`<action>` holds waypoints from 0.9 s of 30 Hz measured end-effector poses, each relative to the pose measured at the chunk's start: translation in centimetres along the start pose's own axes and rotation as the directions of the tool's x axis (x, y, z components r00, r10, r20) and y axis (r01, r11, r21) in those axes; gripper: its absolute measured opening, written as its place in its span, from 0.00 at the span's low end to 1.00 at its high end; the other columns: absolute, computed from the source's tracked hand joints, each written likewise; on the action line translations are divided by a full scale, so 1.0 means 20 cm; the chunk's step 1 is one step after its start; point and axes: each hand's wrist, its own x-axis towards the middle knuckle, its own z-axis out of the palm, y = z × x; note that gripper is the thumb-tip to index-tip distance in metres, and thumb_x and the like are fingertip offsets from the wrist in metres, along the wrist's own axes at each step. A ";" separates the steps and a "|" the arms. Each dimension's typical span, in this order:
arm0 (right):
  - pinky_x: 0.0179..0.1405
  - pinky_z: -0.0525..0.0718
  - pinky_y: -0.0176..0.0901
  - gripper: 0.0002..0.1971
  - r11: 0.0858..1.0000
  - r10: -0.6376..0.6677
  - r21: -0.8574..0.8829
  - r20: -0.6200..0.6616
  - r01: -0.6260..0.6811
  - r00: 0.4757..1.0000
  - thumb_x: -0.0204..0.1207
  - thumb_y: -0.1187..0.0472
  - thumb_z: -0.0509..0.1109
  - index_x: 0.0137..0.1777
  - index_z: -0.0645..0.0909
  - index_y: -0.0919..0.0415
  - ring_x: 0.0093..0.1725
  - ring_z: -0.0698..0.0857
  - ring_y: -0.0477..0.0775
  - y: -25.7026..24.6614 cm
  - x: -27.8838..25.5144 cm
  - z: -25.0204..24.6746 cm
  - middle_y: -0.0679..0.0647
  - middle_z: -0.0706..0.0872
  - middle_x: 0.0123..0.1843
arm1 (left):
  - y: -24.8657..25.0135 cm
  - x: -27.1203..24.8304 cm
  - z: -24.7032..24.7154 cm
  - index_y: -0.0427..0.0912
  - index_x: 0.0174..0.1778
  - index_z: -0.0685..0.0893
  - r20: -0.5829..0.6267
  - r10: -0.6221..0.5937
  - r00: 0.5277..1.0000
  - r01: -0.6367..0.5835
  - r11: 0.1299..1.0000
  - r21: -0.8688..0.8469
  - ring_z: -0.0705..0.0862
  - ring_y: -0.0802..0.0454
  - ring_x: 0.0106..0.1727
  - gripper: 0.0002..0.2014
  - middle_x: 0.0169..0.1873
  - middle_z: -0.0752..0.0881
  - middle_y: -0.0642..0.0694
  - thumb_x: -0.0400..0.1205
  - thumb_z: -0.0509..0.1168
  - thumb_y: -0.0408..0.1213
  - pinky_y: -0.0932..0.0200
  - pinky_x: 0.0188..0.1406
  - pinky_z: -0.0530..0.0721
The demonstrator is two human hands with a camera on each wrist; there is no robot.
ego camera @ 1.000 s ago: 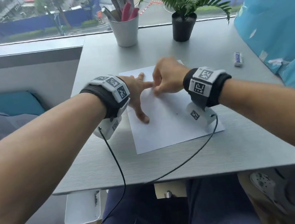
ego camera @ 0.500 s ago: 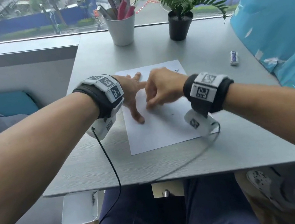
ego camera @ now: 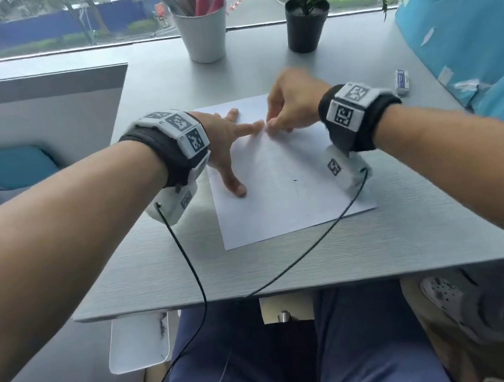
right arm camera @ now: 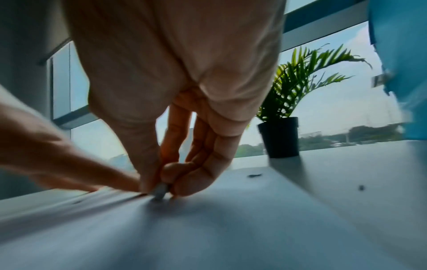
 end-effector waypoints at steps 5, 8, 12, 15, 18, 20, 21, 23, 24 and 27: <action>0.29 0.78 0.27 0.04 0.970 -0.218 -0.048 0.243 0.236 0.945 0.66 0.57 0.81 0.33 0.89 0.51 0.31 0.84 0.39 -0.16 -0.21 0.12 0.42 0.87 0.30 | -0.01 0.00 0.00 0.65 0.86 0.37 -0.005 0.017 1.000 -0.017 1.000 0.013 0.43 0.42 0.89 0.71 0.87 0.33 0.49 0.55 0.79 0.72 0.31 0.84 0.54; 0.21 0.74 0.25 0.05 0.995 -0.081 -0.039 0.132 0.087 0.988 0.65 0.58 0.83 0.32 0.88 0.53 0.24 0.82 0.39 -0.06 -0.07 0.01 0.46 0.87 0.27 | -0.01 0.01 0.00 0.69 0.84 0.35 0.002 0.023 1.000 -0.023 1.000 -0.001 0.42 0.43 0.89 0.70 0.87 0.34 0.50 0.56 0.80 0.70 0.29 0.83 0.54; 0.23 0.74 0.30 0.03 0.991 -0.074 -0.106 0.044 0.078 0.996 0.65 0.60 0.81 0.35 0.89 0.57 0.30 0.83 0.45 -0.07 -0.06 0.03 0.49 0.86 0.30 | -0.01 0.00 0.00 0.70 0.84 0.35 0.004 0.013 1.000 -0.013 1.000 -0.004 0.42 0.44 0.89 0.70 0.87 0.33 0.50 0.56 0.80 0.70 0.29 0.83 0.54; 0.28 0.76 0.30 0.08 0.973 -0.203 -0.060 0.234 0.223 0.951 0.65 0.59 0.81 0.29 0.85 0.50 0.30 0.82 0.40 -0.18 -0.22 0.13 0.43 0.84 0.29 | -0.02 0.01 0.00 0.66 0.86 0.41 0.001 0.030 1.000 -0.030 1.000 -0.005 0.40 0.44 0.88 0.69 0.87 0.32 0.50 0.56 0.80 0.71 0.30 0.84 0.52; 0.27 0.79 0.33 0.07 0.994 -0.098 -0.021 0.195 0.104 0.976 0.63 0.58 0.83 0.31 0.88 0.51 0.27 0.85 0.44 -0.11 -0.12 0.04 0.48 0.88 0.28 | -0.02 0.01 0.01 0.69 0.85 0.38 0.012 0.029 1.000 -0.029 1.000 0.006 0.41 0.45 0.89 0.70 0.87 0.33 0.51 0.57 0.80 0.70 0.29 0.83 0.55; 0.28 0.78 0.33 0.05 1.000 -0.003 -0.016 0.076 0.004 0.997 0.62 0.59 0.84 0.33 0.89 0.54 0.27 0.85 0.45 -0.04 -0.03 -0.02 0.51 0.88 0.28 | -0.01 0.00 0.01 0.71 0.83 0.34 0.016 0.017 1.000 -0.017 1.000 -0.001 0.41 0.45 0.89 0.70 0.87 0.33 0.51 0.57 0.80 0.69 0.28 0.83 0.54; 0.28 0.77 0.33 0.04 0.999 -0.003 -0.041 0.035 0.005 0.999 0.62 0.60 0.83 0.34 0.90 0.56 0.28 0.85 0.46 -0.04 -0.02 -0.02 0.51 0.88 0.29 | -0.01 0.00 0.00 0.71 0.83 0.33 0.015 0.016 1.000 -0.016 1.000 -0.004 0.41 0.45 0.89 0.70 0.87 0.33 0.51 0.57 0.80 0.69 0.29 0.83 0.54; 0.25 0.76 0.31 0.03 0.992 -0.085 -0.091 0.060 0.090 0.995 0.63 0.61 0.80 0.33 0.88 0.56 0.31 0.84 0.44 -0.10 -0.10 0.05 0.47 0.86 0.30 | -0.01 0.00 0.00 0.69 0.84 0.35 0.010 0.018 1.000 -0.018 1.000 -0.010 0.41 0.45 0.89 0.70 0.87 0.33 0.51 0.58 0.80 0.69 0.30 0.84 0.53; 0.24 0.76 0.29 0.03 0.985 -0.136 -0.092 0.117 0.147 0.984 0.64 0.61 0.79 0.32 0.88 0.55 0.31 0.82 0.41 -0.14 -0.16 0.09 0.46 0.85 0.30 | -0.01 0.00 0.00 0.67 0.85 0.36 0.002 0.025 1.000 -0.025 1.000 -0.007 0.41 0.44 0.89 0.70 0.87 0.33 0.51 0.57 0.80 0.70 0.31 0.84 0.52; 0.28 0.79 0.32 0.03 0.975 -0.199 -0.041 0.254 0.216 0.946 0.65 0.59 0.81 0.33 0.89 0.53 0.30 0.82 0.39 -0.17 -0.23 0.11 0.43 0.86 0.30 | -0.02 0.00 0.01 0.65 0.86 0.36 0.008 0.035 0.999 -0.035 0.999 0.008 0.40 0.44 0.88 0.71 0.87 0.32 0.50 0.57 0.80 0.70 0.31 0.84 0.52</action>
